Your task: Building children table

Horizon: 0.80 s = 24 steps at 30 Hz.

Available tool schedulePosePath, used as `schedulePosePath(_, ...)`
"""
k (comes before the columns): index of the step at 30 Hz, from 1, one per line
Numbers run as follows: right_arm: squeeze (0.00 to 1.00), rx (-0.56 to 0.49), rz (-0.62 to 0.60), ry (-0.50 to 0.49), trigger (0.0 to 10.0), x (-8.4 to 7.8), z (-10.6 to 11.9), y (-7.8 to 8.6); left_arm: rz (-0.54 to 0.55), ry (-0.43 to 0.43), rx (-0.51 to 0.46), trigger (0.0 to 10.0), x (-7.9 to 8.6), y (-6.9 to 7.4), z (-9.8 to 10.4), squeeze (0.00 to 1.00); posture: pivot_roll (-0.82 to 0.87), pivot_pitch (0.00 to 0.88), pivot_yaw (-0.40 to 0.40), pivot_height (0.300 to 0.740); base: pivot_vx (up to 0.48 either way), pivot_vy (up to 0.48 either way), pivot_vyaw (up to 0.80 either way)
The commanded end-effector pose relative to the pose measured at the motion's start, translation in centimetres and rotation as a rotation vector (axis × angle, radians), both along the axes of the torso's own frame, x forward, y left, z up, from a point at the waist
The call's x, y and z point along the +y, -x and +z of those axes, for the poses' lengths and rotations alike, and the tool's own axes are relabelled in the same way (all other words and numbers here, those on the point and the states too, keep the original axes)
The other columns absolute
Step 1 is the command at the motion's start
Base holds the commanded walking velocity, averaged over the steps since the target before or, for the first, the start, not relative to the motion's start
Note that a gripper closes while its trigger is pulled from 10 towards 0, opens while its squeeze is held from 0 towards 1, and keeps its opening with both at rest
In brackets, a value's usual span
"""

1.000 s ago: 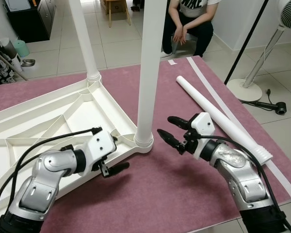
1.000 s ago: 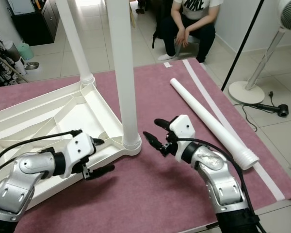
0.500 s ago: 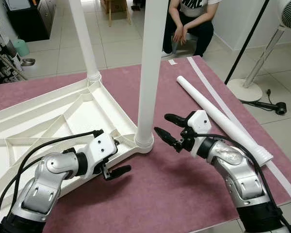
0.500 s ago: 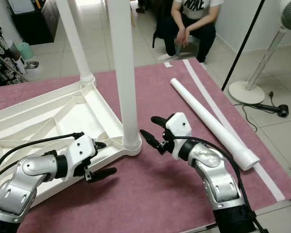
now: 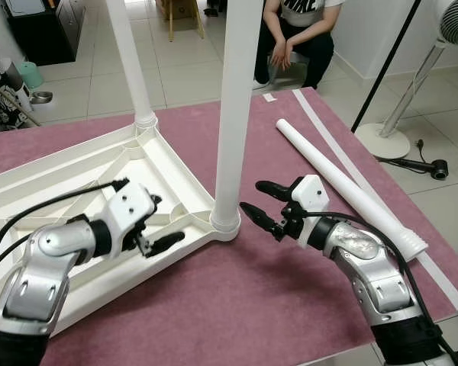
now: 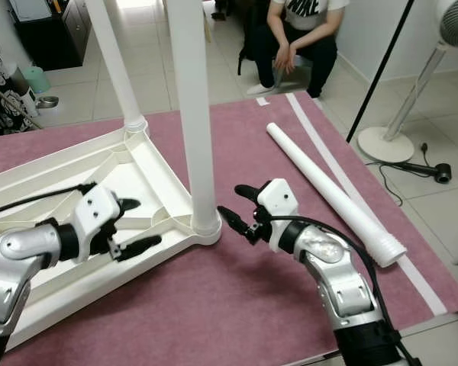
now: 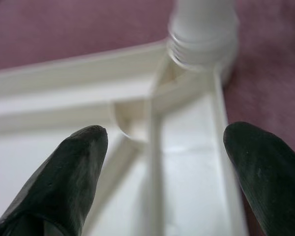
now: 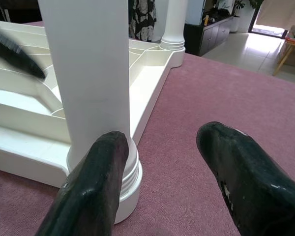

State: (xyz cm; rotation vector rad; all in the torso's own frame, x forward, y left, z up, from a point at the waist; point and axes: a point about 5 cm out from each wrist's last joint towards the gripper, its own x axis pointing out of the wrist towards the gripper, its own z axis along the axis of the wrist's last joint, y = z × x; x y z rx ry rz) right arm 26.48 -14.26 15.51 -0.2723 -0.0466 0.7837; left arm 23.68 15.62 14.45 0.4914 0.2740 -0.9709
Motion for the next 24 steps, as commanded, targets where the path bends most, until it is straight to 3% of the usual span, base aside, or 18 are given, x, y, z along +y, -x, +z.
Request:
schedulePosePath(1, 0.00, -0.018, 0.002, 0.005, 10.0, -0.2, 0.4, -0.3, 0.009, -0.022, -0.007, 10.0, -0.6, 0.3, -0.7, 0.00, 0.04, 0.000, 0.063, 0.740, 0.000, 0.000, 0.00)
schedulePosePath(6, 0.00, -0.026, 0.012, 0.013, 10.0, -0.3, 0.6, -0.4, 0.007, -0.005, 0.023, 10.0, -2.0, 0.4, -1.7, 0.00, 0.04, 0.000, 0.058, 0.740, 0.000, 0.000, 0.00)
schedulePosePath(12, 0.00, -0.026, 0.016, 0.014, 10.0, -0.2, 0.6, -0.5, 0.044, -0.033, 0.024, 10.0, -2.1, -0.3, -2.3, 0.00, 0.04, 0.000, 0.055, 0.740, 0.000, 0.000, 0.00)
schedulePosePath(13, 0.00, -0.026, 0.018, 0.013, 10.0, -0.1, 0.6, -0.5, 0.064, -0.053, 0.022, 7.9, -2.0, -0.6, -2.6, 0.00, 0.04, 0.000, 0.057, 0.740, 0.000, 0.000, 0.00)
schedulePosePath(14, 0.00, -0.026, 0.018, 0.013, 10.0, -0.1, 0.6, -0.5, 0.064, -0.053, 0.022, 7.9, -2.0, -0.6, -2.6, 0.00, 0.04, 0.000, 0.057, 0.740, 0.000, 0.000, 0.00)
schedulePosePath(15, 0.00, -0.026, 0.019, 0.012, 10.0, -0.1, 0.6, -0.5, 0.076, -0.071, 0.019, 7.1, -1.8, -0.9, -2.8, 0.00, 0.04, 0.000, 0.059, 0.740, 0.000, 0.000, 0.00)
schedulePosePath(16, 0.00, -0.025, 0.018, 0.010, 10.0, -0.1, 0.6, -0.5, 0.087, -0.084, 0.018, 4.7, -1.6, -1.1, -3.0, 0.00, 0.04, 0.000, 0.060, 0.740, 0.000, 0.000, 0.00)
schedulePosePath(18, 0.00, -0.024, 0.017, 0.010, 10.0, -0.1, 0.6, -0.5, 0.094, -0.092, 0.018, 4.6, -1.5, -1.2, -3.1, 0.00, 0.04, 0.000, 0.060, 0.740, 0.000, 0.000, 0.00)
schedulePosePath(19, 0.00, -0.024, 0.016, 0.009, 10.0, -0.1, 0.5, -0.4, 0.094, -0.095, 0.020, 3.2, -1.5, -1.3, -3.1, 0.00, 0.04, 0.000, 0.064, 0.740, 0.000, 0.000, 0.00)
schedulePosePath(23, 0.00, -0.024, 0.013, 0.008, 10.0, -0.1, 0.5, -0.4, 0.091, -0.103, 0.025, 2.4, -1.4, -1.3, -3.2, 0.00, 0.04, 0.000, 0.067, 0.740, 0.000, 0.000, 0.00)
schedulePosePath(24, 0.00, -0.024, 0.011, 0.007, 10.0, -0.1, 0.5, -0.4, 0.088, -0.108, 0.027, 0.0, -1.3, -1.3, -3.3, 0.00, 0.04, 0.000, 0.067, 0.740, 0.000, 0.000, 0.00)
